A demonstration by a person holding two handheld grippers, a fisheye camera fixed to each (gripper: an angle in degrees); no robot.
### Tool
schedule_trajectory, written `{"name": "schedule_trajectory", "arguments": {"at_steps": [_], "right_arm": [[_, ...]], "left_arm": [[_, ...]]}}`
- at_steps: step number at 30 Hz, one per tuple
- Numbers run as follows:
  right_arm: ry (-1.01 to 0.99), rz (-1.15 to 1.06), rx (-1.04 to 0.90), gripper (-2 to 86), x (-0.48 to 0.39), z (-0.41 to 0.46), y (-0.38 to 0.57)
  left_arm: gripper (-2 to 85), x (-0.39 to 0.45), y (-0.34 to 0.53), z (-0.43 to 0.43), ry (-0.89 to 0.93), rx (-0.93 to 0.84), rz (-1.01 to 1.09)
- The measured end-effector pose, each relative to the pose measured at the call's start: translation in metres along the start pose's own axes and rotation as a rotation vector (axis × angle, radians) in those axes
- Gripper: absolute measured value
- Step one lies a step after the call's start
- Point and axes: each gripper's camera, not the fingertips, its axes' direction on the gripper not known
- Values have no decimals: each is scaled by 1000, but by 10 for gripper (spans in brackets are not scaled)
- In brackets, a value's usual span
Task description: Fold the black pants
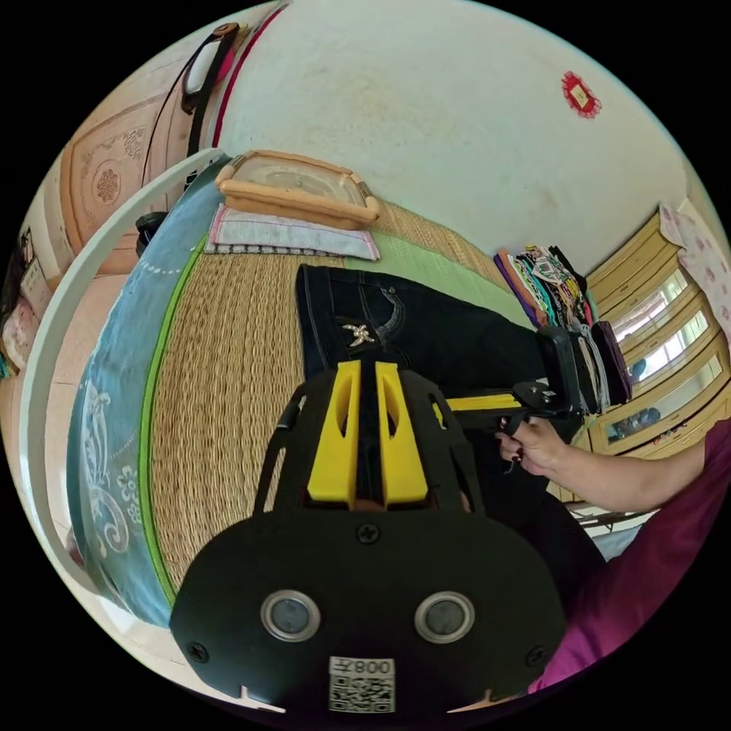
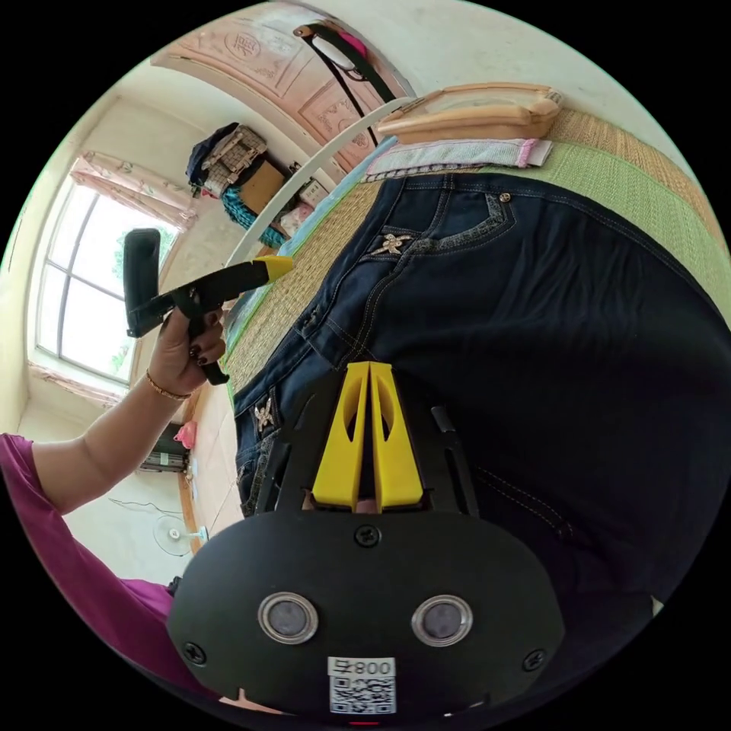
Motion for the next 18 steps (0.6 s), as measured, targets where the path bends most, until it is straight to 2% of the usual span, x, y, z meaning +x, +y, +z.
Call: {"name": "schedule_trajectory", "arguments": {"at_steps": [3, 6, 12, 18], "right_arm": [[-92, 30, 4, 7, 16, -10, 2], [-100, 4, 51, 19, 25, -35, 5], [134, -51, 121, 59, 60, -96, -5], [418, -91, 40, 74, 100, -123, -42]], "left_arm": [[66, 5, -46, 25, -4, -34, 51], [77, 10, -91, 50, -11, -80, 84], [94, 36, -165, 93, -96, -168, 216], [110, 65, -215, 149, -233, -362, 370]]}}
